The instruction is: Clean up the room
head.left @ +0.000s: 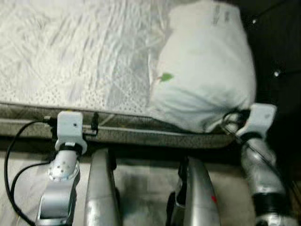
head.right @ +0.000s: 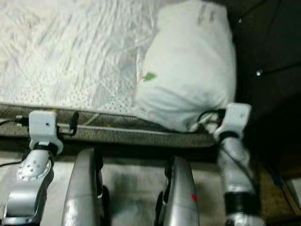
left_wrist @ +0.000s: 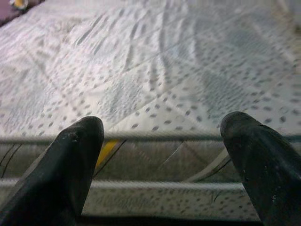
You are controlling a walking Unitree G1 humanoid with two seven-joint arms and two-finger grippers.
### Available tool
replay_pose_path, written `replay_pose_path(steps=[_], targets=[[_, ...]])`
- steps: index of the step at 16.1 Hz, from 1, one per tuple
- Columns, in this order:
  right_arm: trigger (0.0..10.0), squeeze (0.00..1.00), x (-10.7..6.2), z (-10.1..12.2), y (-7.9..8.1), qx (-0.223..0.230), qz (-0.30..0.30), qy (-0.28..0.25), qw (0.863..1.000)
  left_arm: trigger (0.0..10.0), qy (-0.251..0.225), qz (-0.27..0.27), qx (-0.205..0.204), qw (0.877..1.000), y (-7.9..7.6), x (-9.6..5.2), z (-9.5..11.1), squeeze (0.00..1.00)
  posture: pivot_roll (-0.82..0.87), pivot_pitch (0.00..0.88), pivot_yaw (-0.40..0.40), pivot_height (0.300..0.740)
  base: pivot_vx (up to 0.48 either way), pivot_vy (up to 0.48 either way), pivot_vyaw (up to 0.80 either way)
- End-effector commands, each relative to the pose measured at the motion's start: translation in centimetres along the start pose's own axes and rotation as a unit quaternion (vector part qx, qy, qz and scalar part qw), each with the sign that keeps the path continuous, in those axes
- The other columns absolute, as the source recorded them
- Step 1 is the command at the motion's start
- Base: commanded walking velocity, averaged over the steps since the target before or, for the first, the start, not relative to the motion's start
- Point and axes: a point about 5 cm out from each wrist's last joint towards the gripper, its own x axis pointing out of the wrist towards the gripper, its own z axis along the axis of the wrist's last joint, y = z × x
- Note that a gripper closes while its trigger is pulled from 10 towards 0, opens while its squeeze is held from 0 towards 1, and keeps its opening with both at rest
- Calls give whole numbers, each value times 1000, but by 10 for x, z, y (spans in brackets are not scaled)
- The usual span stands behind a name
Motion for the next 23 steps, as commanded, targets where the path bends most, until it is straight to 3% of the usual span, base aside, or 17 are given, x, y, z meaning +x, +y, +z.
replay_pose_path(steps=[1,5,6,7,11,13,17,19,22,23], targets=[[0,0,-6,-1,-2,-1,-9,3,1000,10000,3,-8,2,1000,-2,0,-2,0,57,80,-83,512,0,0,0],[0,0,-7,-1,2,-4,-2,3,1000,10000,3,-10,3,1000,-2,0,-3,0,55,77,-82,512,0,0,0],[0,0,32,16,8,-11,31,9,999,10000,3,-10,3,1000,-4,2,-3,0,59,55,-84,512,0,0,0],[0,0,56,34,13,-24,59,14,998,10000,2,-10,2,1000,-6,3,-3,0,61,54,-86,512,0,0,0],[0,0,85,67,23,-64,94,45,993,10000,-1,2,1,1000,-4,4,-2,0,81,53,-110,512,0,0,0],[0,0,93,80,19,-69,71,50,994,10000,0,11,2,1000,0,3,-3,0,86,59,-115,512,0,0,0],[0,0,98,80,8,-52,53,87,993,10000,0,24,5,1000,4,2,-4,0,95,60,-123,512,0,0,0],[0,0,100,86,1,-62,31,71,995,10000,-1,26,6,1000,5,3,-3,0,102,61,-128,512,0,0,0],[0,0,102,117,-25,-90,-27,-9,996,10000,-2,49,12,999,15,0,-3,0,118,63,-140,512,0,0,0],[0,0,101,114,-31,-96,-36,-7,995,10000,-1,52,12,999,15,0,-3,0,118,63,-140,512,0,0,0]])
